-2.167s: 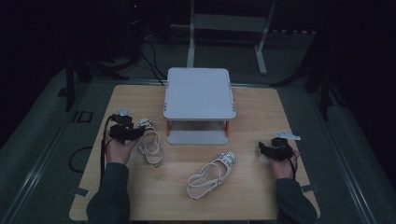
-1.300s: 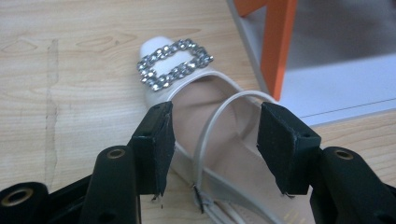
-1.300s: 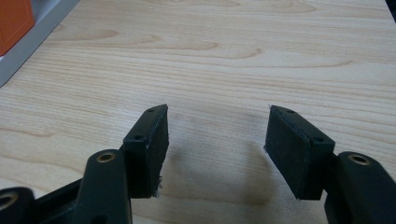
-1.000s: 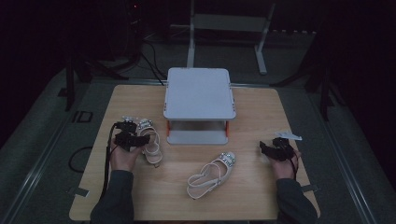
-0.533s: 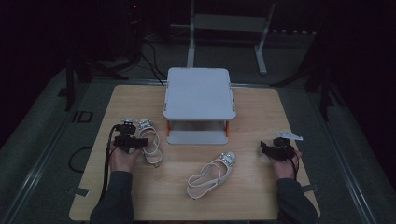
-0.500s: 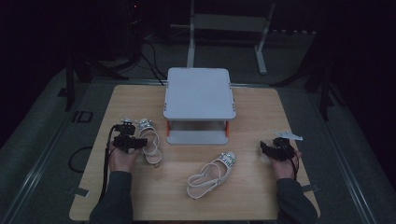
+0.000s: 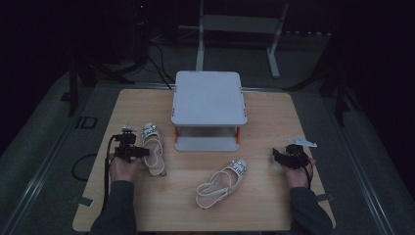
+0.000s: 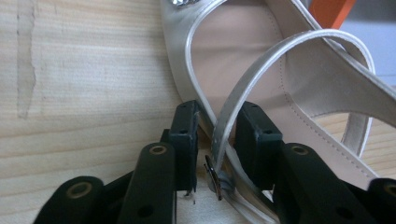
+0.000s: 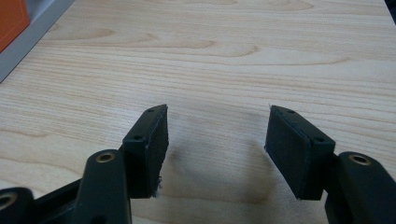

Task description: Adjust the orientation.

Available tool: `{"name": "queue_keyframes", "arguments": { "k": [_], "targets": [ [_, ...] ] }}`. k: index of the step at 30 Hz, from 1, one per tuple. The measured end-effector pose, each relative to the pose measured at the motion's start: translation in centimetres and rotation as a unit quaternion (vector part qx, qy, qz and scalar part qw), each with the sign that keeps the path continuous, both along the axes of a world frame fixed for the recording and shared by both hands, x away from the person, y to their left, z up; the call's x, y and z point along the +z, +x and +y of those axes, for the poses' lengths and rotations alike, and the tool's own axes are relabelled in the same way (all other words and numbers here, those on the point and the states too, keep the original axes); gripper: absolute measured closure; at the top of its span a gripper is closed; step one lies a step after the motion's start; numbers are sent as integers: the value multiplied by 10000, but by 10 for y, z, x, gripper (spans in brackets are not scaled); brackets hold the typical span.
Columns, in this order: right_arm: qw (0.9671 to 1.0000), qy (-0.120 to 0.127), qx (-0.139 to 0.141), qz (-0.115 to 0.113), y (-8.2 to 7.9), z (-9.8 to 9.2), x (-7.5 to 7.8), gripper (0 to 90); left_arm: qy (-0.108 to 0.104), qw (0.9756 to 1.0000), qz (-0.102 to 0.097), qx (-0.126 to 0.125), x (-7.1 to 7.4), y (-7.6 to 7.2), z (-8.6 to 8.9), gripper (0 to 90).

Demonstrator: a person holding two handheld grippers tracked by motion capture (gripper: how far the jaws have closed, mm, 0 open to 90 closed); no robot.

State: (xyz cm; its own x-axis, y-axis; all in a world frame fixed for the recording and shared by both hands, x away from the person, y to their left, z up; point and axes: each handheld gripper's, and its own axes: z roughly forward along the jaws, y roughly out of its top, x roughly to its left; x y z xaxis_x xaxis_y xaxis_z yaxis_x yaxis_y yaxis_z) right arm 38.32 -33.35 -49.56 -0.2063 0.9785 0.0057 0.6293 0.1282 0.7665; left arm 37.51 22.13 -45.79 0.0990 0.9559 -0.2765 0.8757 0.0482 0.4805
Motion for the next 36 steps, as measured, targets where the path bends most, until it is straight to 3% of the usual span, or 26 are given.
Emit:
{"name": "queue_keyframes", "arguments": {
  "k": [3, 9, 12, 19, 36],
  "targets": [
    [10000, 2, -6, 4, 0, 0, 0, 389, -137, 9999, 55, 52, -1, 1, 3, 754],
    [10000, 0, -3, 18, 0, 0, 0, 388, -107, 9999, 52, -41, -2, 0, 7, 829],
    [10000, -3, -2, 23, 0, 0, 0, 388, -206, 9998, 19, -76, -1, 2, 8, 835],
    [10000, 3, -6, 14, 0, -1, 0, 388, -190, 9995, -5, -251, 4, 7, 7, 838],
    [10000, -4, -3, 27, 0, -1, -1, 388, -266, 9993, -143, -229, 14, 6, 24, 840]
  ]
}}
